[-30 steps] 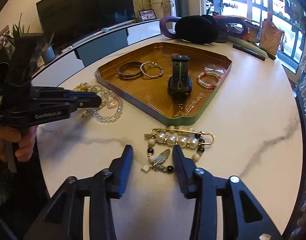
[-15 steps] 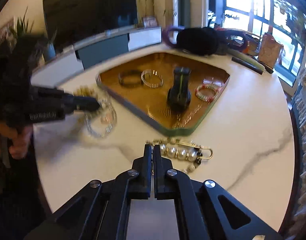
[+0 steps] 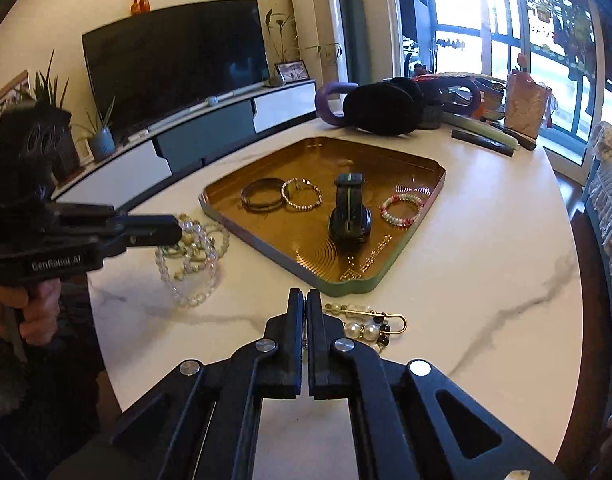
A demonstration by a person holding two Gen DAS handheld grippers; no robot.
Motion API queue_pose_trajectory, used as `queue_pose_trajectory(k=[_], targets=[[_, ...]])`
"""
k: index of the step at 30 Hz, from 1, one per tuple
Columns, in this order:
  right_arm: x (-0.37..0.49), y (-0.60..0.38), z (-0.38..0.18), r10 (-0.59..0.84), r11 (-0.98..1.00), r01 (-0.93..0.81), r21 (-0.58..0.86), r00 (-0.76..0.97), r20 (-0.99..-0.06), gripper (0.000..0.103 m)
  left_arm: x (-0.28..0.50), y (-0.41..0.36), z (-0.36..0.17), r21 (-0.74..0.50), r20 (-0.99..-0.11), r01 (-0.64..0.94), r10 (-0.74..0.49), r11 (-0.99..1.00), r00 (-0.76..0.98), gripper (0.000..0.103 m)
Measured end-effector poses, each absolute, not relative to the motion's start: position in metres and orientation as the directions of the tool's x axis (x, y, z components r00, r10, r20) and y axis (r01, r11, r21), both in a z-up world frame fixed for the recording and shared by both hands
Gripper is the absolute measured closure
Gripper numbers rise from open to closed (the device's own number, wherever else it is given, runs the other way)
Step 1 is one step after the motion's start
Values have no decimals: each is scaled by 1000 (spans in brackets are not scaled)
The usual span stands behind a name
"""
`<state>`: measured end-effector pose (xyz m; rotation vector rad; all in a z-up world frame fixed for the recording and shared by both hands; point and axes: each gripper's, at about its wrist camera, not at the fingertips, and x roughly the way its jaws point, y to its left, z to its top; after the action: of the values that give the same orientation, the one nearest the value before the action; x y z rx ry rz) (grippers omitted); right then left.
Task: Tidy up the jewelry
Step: 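Lift and carry the crystal bracelet with the left tool while the right carries its bracelet to the tray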
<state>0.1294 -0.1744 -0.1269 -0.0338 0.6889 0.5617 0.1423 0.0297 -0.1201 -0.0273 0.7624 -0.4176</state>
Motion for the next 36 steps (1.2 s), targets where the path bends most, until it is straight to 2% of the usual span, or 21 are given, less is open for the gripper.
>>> queue_pose_trajectory(k=[14,36], targets=[[121,-184,-94,485,861,-485,154,690,-537,102,132,20,-99,-160,-631,381,-391,911,671,95],[101,-172,-19,482,864,-497,78,774,-410,102,135,35,-61,-143,-586,308,-331,941,739,95]])
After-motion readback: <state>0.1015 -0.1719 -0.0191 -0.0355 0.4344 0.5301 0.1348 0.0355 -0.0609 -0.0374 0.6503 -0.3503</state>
